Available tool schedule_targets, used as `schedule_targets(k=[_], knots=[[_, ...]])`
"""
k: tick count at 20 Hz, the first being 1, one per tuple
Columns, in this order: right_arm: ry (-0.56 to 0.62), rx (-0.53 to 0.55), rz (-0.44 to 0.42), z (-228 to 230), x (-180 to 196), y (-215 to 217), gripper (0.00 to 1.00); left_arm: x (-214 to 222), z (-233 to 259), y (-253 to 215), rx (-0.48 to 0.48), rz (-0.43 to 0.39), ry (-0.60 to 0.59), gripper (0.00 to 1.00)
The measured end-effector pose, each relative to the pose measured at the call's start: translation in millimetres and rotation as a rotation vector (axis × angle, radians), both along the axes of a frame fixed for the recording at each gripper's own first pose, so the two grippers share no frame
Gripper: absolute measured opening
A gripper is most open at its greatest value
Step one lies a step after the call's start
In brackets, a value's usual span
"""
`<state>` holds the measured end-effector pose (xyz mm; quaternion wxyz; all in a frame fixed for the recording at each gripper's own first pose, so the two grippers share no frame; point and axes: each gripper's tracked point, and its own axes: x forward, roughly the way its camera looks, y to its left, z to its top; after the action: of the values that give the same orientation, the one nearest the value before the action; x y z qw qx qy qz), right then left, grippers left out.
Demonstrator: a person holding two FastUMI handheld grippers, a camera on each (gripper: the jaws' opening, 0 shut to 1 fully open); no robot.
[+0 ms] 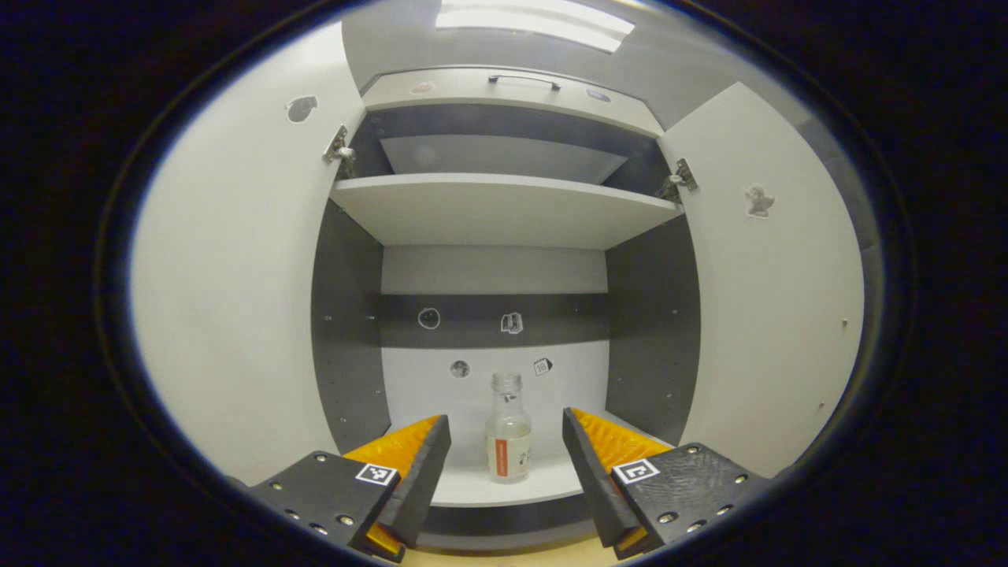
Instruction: Grasp the bottle in the cabinet with the left hand and place it on the coaster, then close the right door with the right hand and the left door with the left hand.
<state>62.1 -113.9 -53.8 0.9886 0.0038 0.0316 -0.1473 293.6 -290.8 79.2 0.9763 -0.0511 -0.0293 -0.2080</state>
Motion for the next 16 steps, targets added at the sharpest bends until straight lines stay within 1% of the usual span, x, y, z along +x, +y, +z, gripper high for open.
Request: schedule_targets(k=[1,3,4,5,7,8,10,12,13,14,15,16], knots=[[0.002,-0.001,-0.011,-1,2,-1,0.94,9,-1,-4,-0.004,-0.008,0.001,0.85],[0.008,-0.001,-0.032,-4,4,-2,0.94,26,-3,-13,-0.013,-0.026,0.005,0.85],[0.01,-0.003,-0.043,-5,5,-1,0.97,34,-3,-16,-0.013,-0.031,0.004,0.85],[0.012,-0.004,-0.055,-5,7,-2,0.94,43,-4,-19,-0.01,-0.037,0.004,0.85],[0.016,-0.011,-0.079,-7,8,-3,0.94,58,-9,-29,-0.005,-0.047,0.008,0.85],[0.019,-0.012,-0.09,-7,8,-3,0.97,65,-11,-33,-0.006,-0.053,0.015,0.83],[0.022,-0.01,-0.11,-8,9,-3,0.97,79,-15,-42,-0.012,-0.068,0.022,0.85],[0.024,-0.013,-0.132,-9,9,-3,0.96,94,-17,-48,-0.019,-0.078,0.026,0.83],[0.027,-0.014,-0.141,-10,10,-3,0.94,101,-18,-50,-0.02,-0.083,0.029,0.84],[0.031,-0.017,-0.149,-12,10,-2,0.94,108,-19,-55,-0.019,-0.087,0.032,0.84],[0.033,-0.02,-0.157,-12,10,-1,0.96,115,-24,-58,-0.013,-0.089,0.041,0.84],[0.034,-0.022,-0.166,-13,10,0,0.94,123,-27,-62,-0.006,-0.092,0.049,0.83]])
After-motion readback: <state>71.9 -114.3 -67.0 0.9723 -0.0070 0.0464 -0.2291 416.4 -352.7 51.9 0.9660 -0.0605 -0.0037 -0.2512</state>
